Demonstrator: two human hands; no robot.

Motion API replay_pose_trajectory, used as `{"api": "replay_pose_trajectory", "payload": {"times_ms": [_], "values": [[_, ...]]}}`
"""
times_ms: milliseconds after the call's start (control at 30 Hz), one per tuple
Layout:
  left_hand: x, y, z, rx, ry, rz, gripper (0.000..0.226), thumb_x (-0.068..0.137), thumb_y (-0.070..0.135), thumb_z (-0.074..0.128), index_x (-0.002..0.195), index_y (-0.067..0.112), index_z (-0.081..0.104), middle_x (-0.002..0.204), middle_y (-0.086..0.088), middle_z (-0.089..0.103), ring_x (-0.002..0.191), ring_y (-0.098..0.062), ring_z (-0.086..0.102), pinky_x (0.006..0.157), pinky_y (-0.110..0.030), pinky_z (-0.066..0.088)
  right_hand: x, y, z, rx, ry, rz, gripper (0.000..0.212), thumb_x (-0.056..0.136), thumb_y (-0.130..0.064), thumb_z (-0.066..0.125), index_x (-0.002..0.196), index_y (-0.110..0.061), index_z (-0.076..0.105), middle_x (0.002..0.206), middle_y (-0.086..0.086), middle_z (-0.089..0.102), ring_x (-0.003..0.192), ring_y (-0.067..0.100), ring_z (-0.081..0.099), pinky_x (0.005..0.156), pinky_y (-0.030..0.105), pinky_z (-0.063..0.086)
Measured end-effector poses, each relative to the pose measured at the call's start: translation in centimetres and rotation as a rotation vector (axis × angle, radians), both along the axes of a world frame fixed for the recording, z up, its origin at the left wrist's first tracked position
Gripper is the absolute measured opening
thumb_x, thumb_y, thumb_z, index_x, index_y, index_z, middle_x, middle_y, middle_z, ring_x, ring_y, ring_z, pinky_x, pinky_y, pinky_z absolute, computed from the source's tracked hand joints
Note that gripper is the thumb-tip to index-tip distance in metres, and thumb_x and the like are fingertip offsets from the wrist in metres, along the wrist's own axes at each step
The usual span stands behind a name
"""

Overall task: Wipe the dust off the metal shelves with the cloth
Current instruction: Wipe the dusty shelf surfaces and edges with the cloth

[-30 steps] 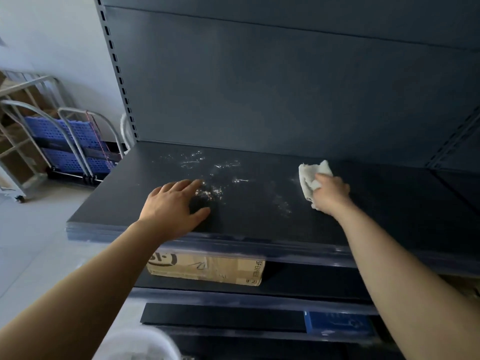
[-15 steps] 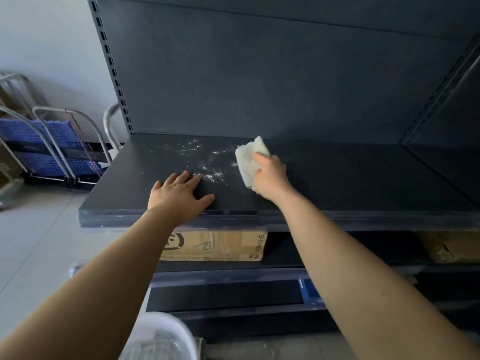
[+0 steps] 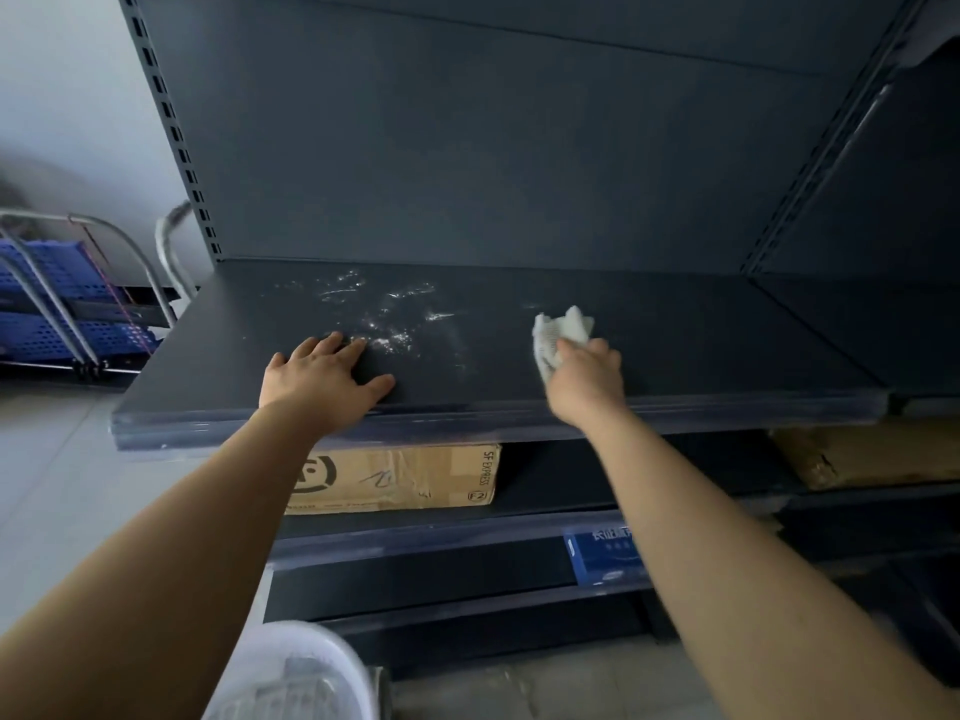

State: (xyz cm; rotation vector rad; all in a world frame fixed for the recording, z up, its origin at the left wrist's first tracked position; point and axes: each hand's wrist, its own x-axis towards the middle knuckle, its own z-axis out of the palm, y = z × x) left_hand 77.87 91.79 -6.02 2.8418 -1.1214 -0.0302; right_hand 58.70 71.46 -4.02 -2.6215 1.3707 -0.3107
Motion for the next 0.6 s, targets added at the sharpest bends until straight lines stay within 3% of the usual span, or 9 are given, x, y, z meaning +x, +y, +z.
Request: {"api": "replay_pose_trajectory", "payload": {"times_ms": [167,267,333,467,533,600], "values": [[-0.1,-0.1,0.2,0.004,0.006,0.022,0.077,0.081,0.076,0.021,0.147,0.037,0.019,0.158,0.008,0.018,0.145,-0.018,0.013,0.117,-0.045,0.013,4.5,5.8,-0.5,0.038,-0.086,0.185,0.04,0.085,-0.02,0.054,0.123,-0.011,0.046,0.127,0.017,0.038,0.108,0.031,0.038,0.084,0.035,0.038],[0.0,-0.1,0.2,0.015,0.018,0.03,0.074,0.083,0.074,0.022,0.148,0.038,0.017,0.158,0.008,0.015,0.146,-0.018,0.012,0.117,-0.045,0.013,6.2,6.9,-0.5,0.232,-0.213,0.277,0.043,0.086,-0.014,0.05,0.129,-0.014,0.046,0.129,0.017,0.036,0.113,0.033,0.035,0.085,0.031,0.034],[0.0,-0.1,0.1,0.012,0.015,0.028,0.071,0.085,0.071,0.023,0.148,0.037,0.017,0.158,0.009,0.015,0.145,-0.018,0.012,0.118,-0.044,0.013,5.9,5.9,-0.1,0.365,-0.368,0.286,0.05,0.087,-0.007,0.042,0.136,-0.016,0.044,0.132,0.017,0.035,0.12,0.034,0.033,0.093,0.029,0.031],[0.2,0.1,0.2,-0.024,0.009,0.04,0.068,0.088,0.066,0.027,0.148,0.035,0.018,0.158,0.007,0.018,0.145,-0.021,0.016,0.117,-0.044,0.016,3.3,-0.2,1.2,0.299,-0.454,0.164,0.051,0.088,-0.007,0.037,0.137,-0.02,0.045,0.132,0.02,0.037,0.122,0.038,0.036,0.107,0.035,0.032],[0.3,0.0,0.2,-0.018,0.008,0.045,0.067,0.089,0.065,0.026,0.148,0.036,0.019,0.158,0.007,0.019,0.144,-0.021,0.016,0.116,-0.044,0.017,1.6,-3.3,1.9,0.388,-0.523,0.111,0.042,0.087,-0.009,0.039,0.123,-0.023,0.057,0.124,0.017,0.048,0.11,0.035,0.052,0.093,0.042,0.05],[0.2,-0.1,0.1,-0.013,0.006,0.054,0.066,0.089,0.064,0.026,0.148,0.036,0.02,0.157,0.008,0.02,0.144,-0.021,0.017,0.116,-0.043,0.018,0.0,-4.9,2.3,0.576,-0.716,0.065,0.03,0.089,-0.011,0.046,0.102,-0.028,0.067,0.104,0.004,0.063,0.083,0.016,0.066,0.066,0.027,0.056]]}}
